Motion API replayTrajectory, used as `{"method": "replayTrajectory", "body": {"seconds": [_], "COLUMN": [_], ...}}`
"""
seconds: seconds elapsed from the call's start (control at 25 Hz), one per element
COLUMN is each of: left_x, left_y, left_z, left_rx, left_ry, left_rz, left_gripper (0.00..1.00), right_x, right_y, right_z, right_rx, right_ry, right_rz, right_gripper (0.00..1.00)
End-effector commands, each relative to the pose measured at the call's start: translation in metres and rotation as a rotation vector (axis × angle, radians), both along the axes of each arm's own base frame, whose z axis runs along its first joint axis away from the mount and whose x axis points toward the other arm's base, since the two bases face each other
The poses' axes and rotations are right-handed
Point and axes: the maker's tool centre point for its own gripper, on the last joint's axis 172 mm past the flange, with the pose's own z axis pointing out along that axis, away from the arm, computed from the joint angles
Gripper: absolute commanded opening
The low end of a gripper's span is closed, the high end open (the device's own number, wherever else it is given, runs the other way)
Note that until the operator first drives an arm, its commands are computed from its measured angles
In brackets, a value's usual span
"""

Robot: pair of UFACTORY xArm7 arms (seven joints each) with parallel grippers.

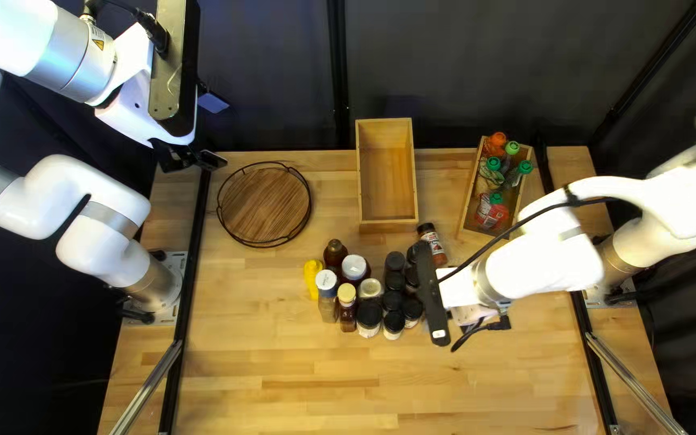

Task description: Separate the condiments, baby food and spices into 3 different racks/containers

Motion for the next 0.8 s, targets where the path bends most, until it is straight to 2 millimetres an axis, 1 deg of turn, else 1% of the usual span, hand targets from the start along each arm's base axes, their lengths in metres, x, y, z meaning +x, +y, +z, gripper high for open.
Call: {"method": "replayTrajectory", "body": {"seconds": [0.04, 0.2, 0.24, 0.28, 0.36, 0.44, 0.52, 0.64, 0.8], "left_x": [0.000, 0.000, 0.000, 0.000, 0.000, 0.000, 0.000, 0.000, 0.000], "left_y": [0.000, 0.000, 0.000, 0.000, 0.000, 0.000, 0.000, 0.000, 0.000], "left_z": [0.000, 0.000, 0.000, 0.000, 0.000, 0.000, 0.000, 0.000, 0.000], "left_rx": [0.000, 0.000, 0.000, 0.000, 0.000, 0.000, 0.000, 0.000, 0.000], "left_ry": [0.000, 0.000, 0.000, 0.000, 0.000, 0.000, 0.000, 0.000, 0.000], "left_rz": [0.000, 0.000, 0.000, 0.000, 0.000, 0.000, 0.000, 0.000, 0.000], "left_gripper": [1.00, 1.00, 1.00, 1.00, 1.00, 1.00, 1.00, 1.00, 1.00], "right_x": [-0.044, -0.076, -0.090, -0.099, -0.117, -0.133, -0.143, -0.158, -0.167], "right_y": [-0.044, -0.080, -0.095, -0.104, -0.120, -0.132, -0.140, -0.159, -0.179], "right_z": [0.029, 0.033, 0.032, 0.030, 0.027, 0.024, 0.023, 0.023, 0.020], "right_rx": [-0.004, -0.027, -0.035, -0.041, -0.048, -0.052, -0.056, -0.067, -0.092], "right_ry": [0.015, 0.027, 0.032, 0.039, 0.052, 0.065, 0.079, 0.096, 0.106], "right_rz": [-0.041, -0.092, -0.112, -0.125, -0.143, -0.153, -0.154, -0.154, -0.150], "right_gripper": [0.00, 0.00, 0.00, 0.00, 0.00, 0.00, 0.00, 0.00, 0.00]}}
